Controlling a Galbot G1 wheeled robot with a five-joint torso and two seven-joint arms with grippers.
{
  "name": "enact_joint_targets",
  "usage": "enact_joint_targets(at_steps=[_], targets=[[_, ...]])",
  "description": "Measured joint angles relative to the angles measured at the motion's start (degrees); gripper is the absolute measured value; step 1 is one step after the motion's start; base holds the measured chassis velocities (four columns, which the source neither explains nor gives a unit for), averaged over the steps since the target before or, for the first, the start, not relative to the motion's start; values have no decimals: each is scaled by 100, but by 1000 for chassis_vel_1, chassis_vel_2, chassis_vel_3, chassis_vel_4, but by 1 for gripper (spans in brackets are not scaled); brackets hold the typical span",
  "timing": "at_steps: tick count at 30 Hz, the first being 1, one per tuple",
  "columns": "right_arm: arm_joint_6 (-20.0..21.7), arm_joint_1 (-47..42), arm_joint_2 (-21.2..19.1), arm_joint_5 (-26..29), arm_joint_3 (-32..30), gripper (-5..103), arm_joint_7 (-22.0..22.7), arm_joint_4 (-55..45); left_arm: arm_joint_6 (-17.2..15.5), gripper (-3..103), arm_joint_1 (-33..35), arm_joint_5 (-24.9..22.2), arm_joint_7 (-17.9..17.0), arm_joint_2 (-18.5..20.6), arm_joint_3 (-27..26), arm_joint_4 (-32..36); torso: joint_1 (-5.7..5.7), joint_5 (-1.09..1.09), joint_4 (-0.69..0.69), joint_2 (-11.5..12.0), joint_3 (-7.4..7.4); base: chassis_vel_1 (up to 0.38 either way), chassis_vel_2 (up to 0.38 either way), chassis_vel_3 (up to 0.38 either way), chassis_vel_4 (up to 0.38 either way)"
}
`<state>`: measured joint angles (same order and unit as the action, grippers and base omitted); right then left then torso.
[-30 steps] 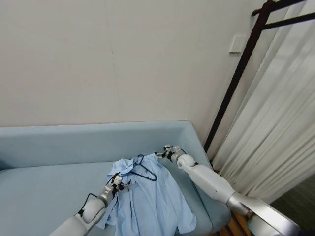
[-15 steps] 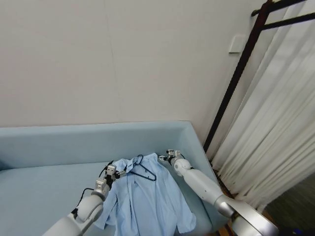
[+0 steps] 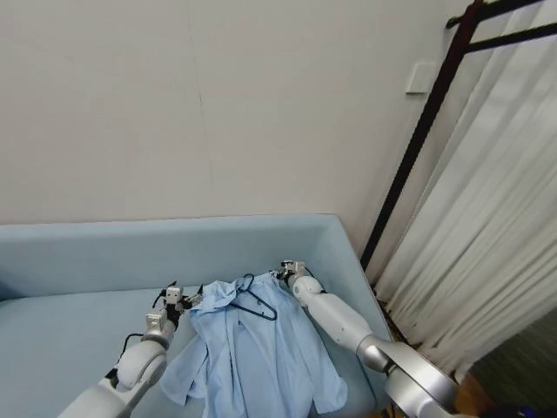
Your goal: Pick up the clothes from the sofa and hang them on the clothes hanger.
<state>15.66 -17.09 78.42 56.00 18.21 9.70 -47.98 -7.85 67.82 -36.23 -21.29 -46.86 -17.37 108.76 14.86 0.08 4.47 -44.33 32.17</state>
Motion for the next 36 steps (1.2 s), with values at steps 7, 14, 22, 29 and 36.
enact_joint_targets(at_steps=[7, 14, 22, 29, 36], targets=[[-158, 100, 307, -147, 107, 79, -81, 646, -35, 100, 61, -57, -1, 74, -126, 145, 0, 0, -2, 0, 0, 0, 0, 0, 0], [-223, 115, 292, -151, 134, 53, -173, 822, -37, 100, 102, -41, 4, 47, -94, 212, 0, 0, 0, 0, -1, 0, 0, 0, 0], [-234, 65, 240, -138, 120, 26, -197, 853, -35, 100, 78, -24, 19, 62, -69, 216, 0, 1, -1, 0, -1, 0, 0, 0, 0], [-188, -147, 133, -120, 112, 5, -213, 542, -22, 100, -151, -26, 36, 43, 53, 55, 0, 1, -1, 0, -1, 0, 0, 0, 0], [-187, -198, 4, -109, 113, 0, -205, 392, -22, 100, -343, -36, 63, 12, 154, -63, 0, 1, -1, 0, -1, 0, 0, 0, 0]])
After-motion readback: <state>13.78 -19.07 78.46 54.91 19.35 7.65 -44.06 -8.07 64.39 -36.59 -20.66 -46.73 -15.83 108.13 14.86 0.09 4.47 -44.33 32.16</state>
